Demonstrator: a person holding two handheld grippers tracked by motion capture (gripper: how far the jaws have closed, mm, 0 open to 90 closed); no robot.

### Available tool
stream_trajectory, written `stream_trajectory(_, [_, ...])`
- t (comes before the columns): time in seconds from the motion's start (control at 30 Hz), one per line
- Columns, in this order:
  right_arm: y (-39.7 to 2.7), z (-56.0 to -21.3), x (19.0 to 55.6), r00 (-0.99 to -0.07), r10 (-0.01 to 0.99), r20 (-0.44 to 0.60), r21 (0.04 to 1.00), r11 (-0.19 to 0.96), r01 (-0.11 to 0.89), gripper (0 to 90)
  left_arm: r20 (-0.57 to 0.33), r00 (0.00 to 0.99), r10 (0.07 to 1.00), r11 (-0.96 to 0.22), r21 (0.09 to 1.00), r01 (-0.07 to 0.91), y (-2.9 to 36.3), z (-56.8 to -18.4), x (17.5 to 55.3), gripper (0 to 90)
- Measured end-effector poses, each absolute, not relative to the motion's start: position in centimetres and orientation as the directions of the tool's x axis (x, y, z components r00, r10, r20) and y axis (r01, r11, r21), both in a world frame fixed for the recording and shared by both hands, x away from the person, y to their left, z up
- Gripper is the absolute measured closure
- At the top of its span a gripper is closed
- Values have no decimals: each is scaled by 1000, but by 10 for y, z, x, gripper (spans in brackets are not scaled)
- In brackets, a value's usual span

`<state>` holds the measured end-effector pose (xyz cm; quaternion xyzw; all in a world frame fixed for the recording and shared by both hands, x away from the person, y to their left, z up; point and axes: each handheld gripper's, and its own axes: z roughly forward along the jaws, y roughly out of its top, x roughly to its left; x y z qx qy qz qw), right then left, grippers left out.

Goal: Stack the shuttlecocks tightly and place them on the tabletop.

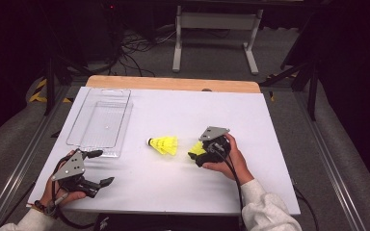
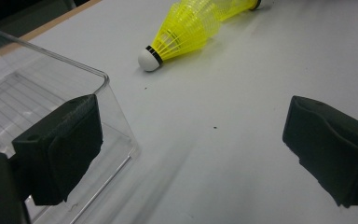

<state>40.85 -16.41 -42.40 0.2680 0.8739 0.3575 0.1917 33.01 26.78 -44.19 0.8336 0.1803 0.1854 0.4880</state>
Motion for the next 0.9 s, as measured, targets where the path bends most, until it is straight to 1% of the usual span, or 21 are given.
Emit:
stream_trajectory(0.07, [-162, -428, 415, -791, 595, -143, 706, 621, 340, 131, 130, 868, 479, -457, 881, 120, 268, -442, 330, 55])
stream_trajectory(0.23, [-157, -435, 422, -801, 587, -115, 674, 639, 371, 146, 131, 867, 481, -457, 881, 121, 268, -442, 331, 56])
stream_trajectory(0.3, [-154, -439, 423, -806, 579, -122, 647, 663, 377, 158, 128, 868, 481, -455, 882, 122, 268, -442, 331, 56])
stream_trajectory(0.33, [-154, -440, 423, -805, 581, -122, 646, 662, 380, 196, 130, 867, 481, -457, 881, 122, 268, -442, 331, 56])
stream_trajectory(0.37, [-153, -441, 424, -803, 583, -124, 645, 662, 381, 264, 131, 867, 480, -457, 881, 121, 268, -442, 331, 56])
stream_trajectory(0.43, [-152, -442, 424, -796, 590, -135, 632, 670, 389, 290, 132, 868, 478, -459, 880, 119, 268, -442, 330, 57])
stream_trajectory(0.47, [-152, -443, 424, -794, 592, -137, 631, 670, 390, 351, 129, 867, 481, -455, 882, 122, 268, -442, 330, 57])
stream_trajectory(0.5, [-152, -443, 424, -794, 592, -137, 631, 670, 390, 351, 129, 867, 481, -455, 882, 122, 268, -442, 330, 57])
stream_trajectory(0.53, [-152, -443, 424, -790, 598, -137, 633, 666, 394, 372, 129, 866, 483, -455, 882, 123, 269, -442, 330, 57])
stream_trajectory(0.6, [-154, -441, 423, -785, 607, -121, 650, 646, 399, 435, 128, 867, 482, -455, 882, 122, 269, -442, 331, 57])
stream_trajectory(0.63, [-154, -440, 423, -782, 609, -132, 652, 648, 394, 445, 129, 866, 483, -453, 883, 122, 268, -442, 330, 57])
stream_trajectory(0.9, [-152, -433, 419, -767, 635, -89, 695, 592, 409, 457, 132, 865, 484, -453, 883, 119, 269, -441, 330, 57])
